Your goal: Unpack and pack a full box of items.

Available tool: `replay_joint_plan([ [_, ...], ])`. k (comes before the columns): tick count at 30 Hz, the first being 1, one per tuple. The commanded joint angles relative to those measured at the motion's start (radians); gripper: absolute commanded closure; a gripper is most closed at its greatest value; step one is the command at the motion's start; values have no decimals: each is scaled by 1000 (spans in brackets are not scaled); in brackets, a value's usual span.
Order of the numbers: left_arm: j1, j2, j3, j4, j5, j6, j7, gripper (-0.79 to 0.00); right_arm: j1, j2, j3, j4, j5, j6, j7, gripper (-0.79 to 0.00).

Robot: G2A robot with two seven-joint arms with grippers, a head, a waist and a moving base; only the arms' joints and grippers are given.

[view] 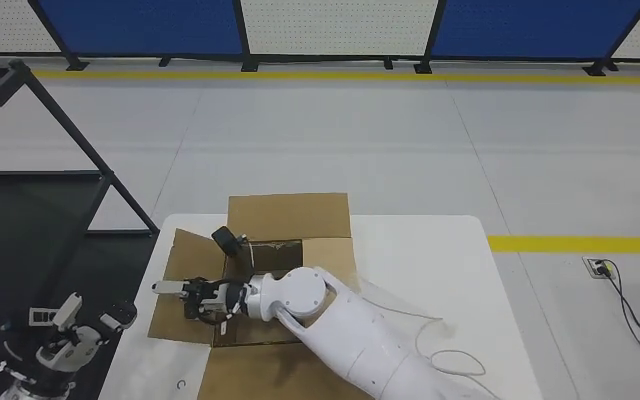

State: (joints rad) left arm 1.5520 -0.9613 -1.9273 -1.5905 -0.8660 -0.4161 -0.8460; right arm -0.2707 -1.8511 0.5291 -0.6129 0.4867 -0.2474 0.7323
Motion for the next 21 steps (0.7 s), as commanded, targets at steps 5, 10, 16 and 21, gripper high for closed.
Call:
replay_joint_plan([
  [5,31,-4,-15,-37,-52,33,-74,-785,24,-53,-11,101,16,-12,24,-785],
  [10,38,-4,-12,-36,-27,67,-114,-785,42,-80,0,174,24,-43,35,-785],
  [16,21,-5,12,-15,34,94,-121,-785,56,-96,20,227,20,-85,45,-785],
  [21,3,-6,37,-7,91,107,-92,-785,64,-100,35,225,-13,-137,-1,-785],
])
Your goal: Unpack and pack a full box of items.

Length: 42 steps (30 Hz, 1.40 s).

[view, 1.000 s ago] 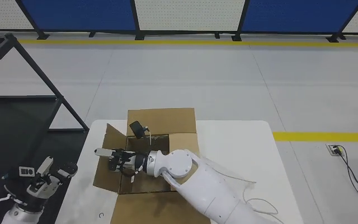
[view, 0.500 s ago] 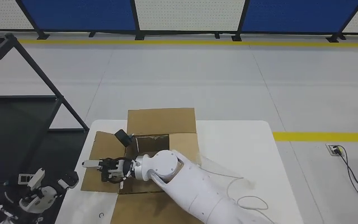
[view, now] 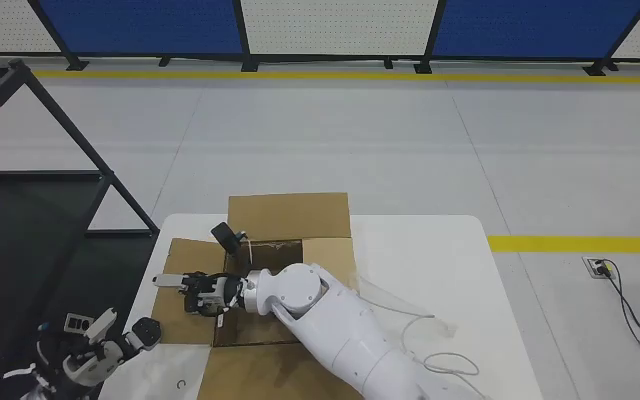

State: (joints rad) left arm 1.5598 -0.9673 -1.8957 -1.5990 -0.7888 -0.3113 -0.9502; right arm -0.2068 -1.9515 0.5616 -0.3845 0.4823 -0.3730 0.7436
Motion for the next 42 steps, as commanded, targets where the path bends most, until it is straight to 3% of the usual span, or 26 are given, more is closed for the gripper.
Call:
replay_joint_plan([
  [1,-11,-1,12,1,24,3,23,-785,0,1,6,-8,-16,-23,-25,-785],
  [8,-47,-4,52,9,119,17,97,-785,-9,32,46,-67,-111,-125,-152,-785],
  [15,-56,-8,76,12,159,20,116,-785,-74,106,122,-221,-256,-134,-298,-785],
  [20,-62,-9,91,22,184,34,124,-785,-189,181,218,-440,-382,-65,-354,-785],
  [28,-95,-12,135,46,225,54,134,-785,-494,292,417,-971,-603,131,-312,-785],
  [34,-122,-15,168,59,243,68,131,-785,-649,328,501,-1243,-708,243,-274,-785],
  [42,-165,-18,206,88,258,86,122,-785,-751,349,551,-1385,-759,308,-267,-785],
])
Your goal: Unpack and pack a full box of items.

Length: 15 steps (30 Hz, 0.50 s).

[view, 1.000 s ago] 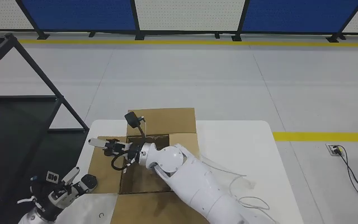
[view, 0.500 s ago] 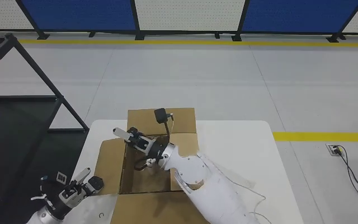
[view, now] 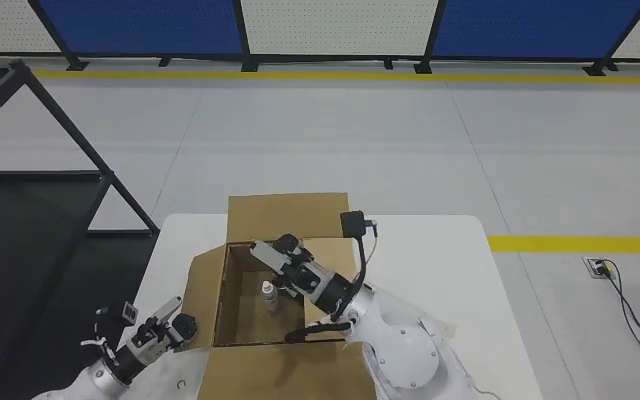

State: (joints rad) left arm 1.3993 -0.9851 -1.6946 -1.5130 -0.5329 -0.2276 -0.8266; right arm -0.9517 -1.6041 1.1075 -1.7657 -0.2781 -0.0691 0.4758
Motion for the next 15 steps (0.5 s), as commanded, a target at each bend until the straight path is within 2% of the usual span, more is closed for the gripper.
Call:
replay_joint_plan([
  [1,-10,-1,10,4,8,3,-2,-785,-13,3,11,-7,4,6,1,-785],
  [9,-29,-1,12,6,27,-5,0,-785,-58,16,43,-23,22,-11,6,-785],
  [15,0,1,-52,-76,-16,-64,16,-785,-53,23,64,9,80,-30,53,-785],
])
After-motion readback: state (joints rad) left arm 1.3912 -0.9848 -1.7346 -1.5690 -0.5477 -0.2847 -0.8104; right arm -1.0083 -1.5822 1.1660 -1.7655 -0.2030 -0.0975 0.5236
